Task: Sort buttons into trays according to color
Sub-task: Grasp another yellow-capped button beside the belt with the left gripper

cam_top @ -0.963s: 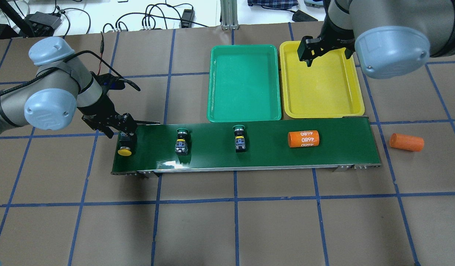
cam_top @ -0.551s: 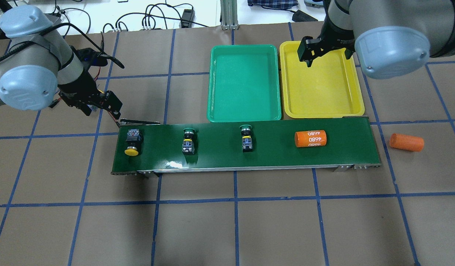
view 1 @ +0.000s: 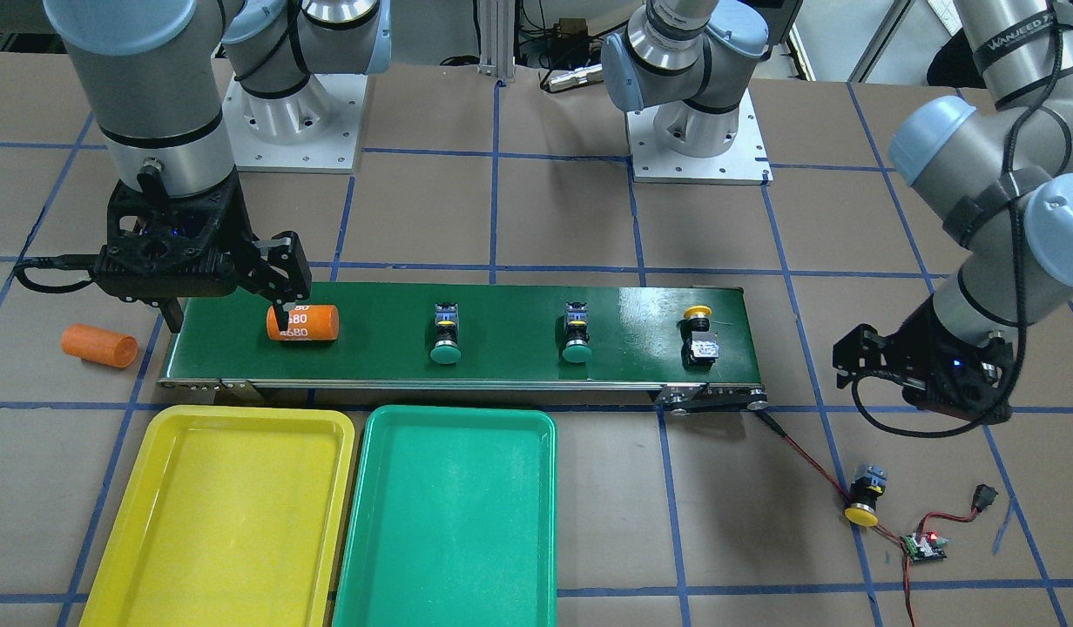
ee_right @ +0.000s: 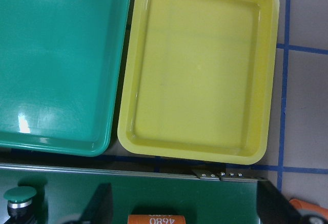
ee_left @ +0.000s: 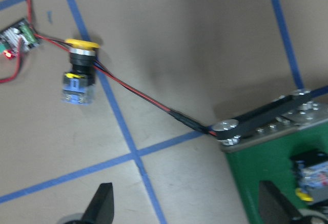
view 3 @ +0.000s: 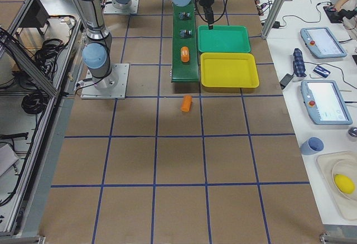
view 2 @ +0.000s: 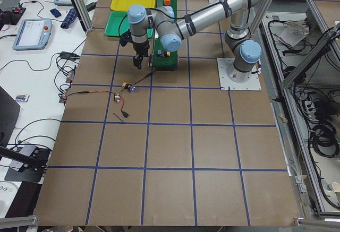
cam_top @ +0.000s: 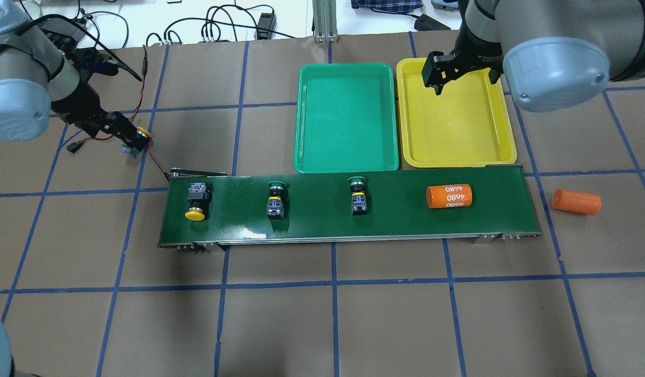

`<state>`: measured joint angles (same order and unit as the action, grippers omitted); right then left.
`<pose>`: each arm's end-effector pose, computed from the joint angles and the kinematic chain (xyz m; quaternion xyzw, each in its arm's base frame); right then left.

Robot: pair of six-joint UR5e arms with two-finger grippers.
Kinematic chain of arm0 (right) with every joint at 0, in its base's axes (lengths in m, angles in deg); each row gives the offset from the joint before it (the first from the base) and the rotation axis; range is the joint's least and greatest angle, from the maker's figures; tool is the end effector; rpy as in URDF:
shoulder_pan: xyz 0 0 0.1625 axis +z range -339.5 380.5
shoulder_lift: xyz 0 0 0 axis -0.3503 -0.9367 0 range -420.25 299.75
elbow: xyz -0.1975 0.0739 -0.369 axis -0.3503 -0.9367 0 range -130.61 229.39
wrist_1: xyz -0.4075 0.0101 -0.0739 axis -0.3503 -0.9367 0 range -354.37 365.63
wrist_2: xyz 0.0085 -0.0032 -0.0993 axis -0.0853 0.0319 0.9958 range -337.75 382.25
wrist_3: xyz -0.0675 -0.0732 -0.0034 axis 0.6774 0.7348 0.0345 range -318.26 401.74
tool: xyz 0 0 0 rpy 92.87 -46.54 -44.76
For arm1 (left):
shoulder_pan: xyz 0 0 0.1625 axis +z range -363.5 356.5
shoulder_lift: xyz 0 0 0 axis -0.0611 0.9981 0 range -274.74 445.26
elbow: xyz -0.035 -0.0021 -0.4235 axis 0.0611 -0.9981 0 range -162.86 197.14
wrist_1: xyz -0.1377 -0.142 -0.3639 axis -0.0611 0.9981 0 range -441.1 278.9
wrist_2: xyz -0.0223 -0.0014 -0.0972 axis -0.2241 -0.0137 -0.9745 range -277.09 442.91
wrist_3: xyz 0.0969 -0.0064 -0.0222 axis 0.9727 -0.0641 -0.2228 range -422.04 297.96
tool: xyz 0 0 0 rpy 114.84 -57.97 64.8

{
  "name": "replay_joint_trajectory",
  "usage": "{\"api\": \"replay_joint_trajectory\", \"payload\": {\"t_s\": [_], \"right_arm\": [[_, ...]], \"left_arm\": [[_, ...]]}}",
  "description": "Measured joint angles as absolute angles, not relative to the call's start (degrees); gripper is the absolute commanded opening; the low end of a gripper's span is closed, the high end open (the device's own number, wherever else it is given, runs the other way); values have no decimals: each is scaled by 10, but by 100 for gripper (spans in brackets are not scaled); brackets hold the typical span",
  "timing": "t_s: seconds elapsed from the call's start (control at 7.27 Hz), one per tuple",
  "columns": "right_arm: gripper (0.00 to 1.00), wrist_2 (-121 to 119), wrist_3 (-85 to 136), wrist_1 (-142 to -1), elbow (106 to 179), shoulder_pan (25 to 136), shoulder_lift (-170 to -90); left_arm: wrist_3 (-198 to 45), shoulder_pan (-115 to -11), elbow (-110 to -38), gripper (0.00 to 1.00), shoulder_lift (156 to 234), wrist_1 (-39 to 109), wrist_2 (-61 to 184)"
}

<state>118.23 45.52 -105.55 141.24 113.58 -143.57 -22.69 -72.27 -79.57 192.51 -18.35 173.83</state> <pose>0.1526 -0.5489 0.4516 0.0536 -0.9911 0.1097 0.0525 0.0908 -0.5973 0.3155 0.1572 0.9871 -0.0208 0.0214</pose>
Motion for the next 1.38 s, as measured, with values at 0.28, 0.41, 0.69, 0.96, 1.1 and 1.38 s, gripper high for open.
{"api": "replay_joint_trajectory", "payload": {"t_s": [0.28, 0.41, 0.69, 0.96, 1.1, 1.38], "right_arm": [[100, 1182, 455, -1056, 1412, 1136, -1436], [100, 1182, 455, -1055, 1412, 1136, -1436], [100, 1183, 455, -1055, 1412, 1136, -1436], [100, 1182, 455, -1055, 1412, 1136, -1436], [100, 1182, 455, -1055, 1412, 1136, -1436], [100, 1182, 455, -1055, 1412, 1136, -1436]], "left_arm": [[-181, -699, -791, 100, 1984, -264, 1738], [-174, -697, -789, 100, 2008, -286, 1735], [-156, -697, -787, 95, 2040, -317, 1717], [-133, -696, -783, 46, 2064, -339, 1701], [-131, -695, -783, 31, 2070, -341, 1699], [-128, -695, -783, 0, 2077, -342, 1696]]}}
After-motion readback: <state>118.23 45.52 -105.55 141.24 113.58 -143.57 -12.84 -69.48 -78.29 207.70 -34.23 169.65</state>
